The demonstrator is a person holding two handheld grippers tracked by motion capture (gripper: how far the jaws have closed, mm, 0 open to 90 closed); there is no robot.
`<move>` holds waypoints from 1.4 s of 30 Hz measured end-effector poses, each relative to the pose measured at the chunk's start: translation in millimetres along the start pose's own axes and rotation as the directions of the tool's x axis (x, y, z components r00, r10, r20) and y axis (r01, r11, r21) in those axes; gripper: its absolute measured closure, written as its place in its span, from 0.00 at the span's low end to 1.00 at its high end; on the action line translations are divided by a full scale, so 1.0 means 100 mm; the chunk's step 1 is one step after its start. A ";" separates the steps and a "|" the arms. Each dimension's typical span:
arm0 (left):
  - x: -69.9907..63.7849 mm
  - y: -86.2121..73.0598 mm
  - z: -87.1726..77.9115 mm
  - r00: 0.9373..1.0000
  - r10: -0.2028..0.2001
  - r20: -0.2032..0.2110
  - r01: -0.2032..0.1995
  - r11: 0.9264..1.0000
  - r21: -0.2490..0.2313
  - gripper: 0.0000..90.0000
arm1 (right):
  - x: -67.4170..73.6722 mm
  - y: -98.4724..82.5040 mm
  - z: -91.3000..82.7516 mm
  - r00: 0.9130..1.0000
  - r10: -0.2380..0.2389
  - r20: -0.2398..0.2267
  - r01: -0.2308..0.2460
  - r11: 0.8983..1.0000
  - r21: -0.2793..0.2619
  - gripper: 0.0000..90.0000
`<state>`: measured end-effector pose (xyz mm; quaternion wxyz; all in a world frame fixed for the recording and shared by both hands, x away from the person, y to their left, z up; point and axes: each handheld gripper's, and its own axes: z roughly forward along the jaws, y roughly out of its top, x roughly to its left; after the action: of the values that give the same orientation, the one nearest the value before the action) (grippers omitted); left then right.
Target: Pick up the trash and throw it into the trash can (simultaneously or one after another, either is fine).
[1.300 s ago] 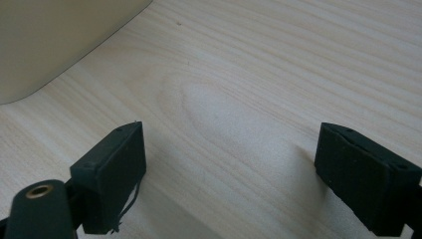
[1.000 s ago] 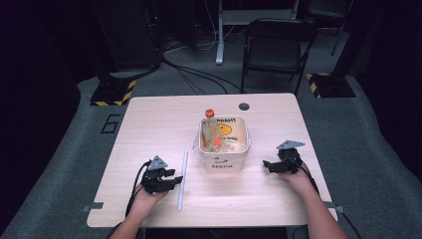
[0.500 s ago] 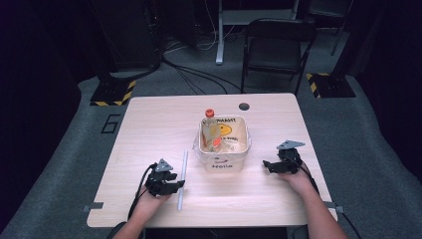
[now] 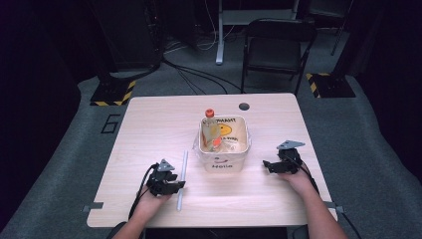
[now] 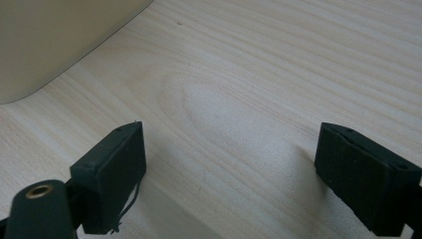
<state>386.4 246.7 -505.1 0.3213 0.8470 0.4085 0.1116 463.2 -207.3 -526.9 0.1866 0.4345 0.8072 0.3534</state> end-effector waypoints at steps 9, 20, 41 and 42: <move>0.04 -0.01 0.00 0.999 -0.017 -0.049 0.018 1.000 0.006 0.62 | 0.00 0.00 0.00 1.000 0.000 0.000 0.000 1.000 0.000 0.13; 0.06 -0.01 0.01 0.995 -0.019 -0.099 0.023 0.999 0.033 0.80 | 0.00 0.00 0.00 1.000 0.000 0.000 0.000 1.000 0.000 0.13; 0.19 -0.02 -0.05 0.994 -0.075 -0.085 0.077 0.997 0.021 0.87 | 0.00 0.00 0.00 1.000 0.000 0.000 0.000 1.000 0.000 0.13; 0.21 -0.03 -0.06 0.994 -0.085 -0.076 0.086 0.996 0.011 0.87 | 0.00 0.00 0.00 1.000 0.000 0.000 0.000 1.000 0.000 0.13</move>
<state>395.5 266.7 -503.7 0.3043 0.8262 0.4570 0.1266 463.2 -207.2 -526.9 0.1867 0.4345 0.8071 0.3533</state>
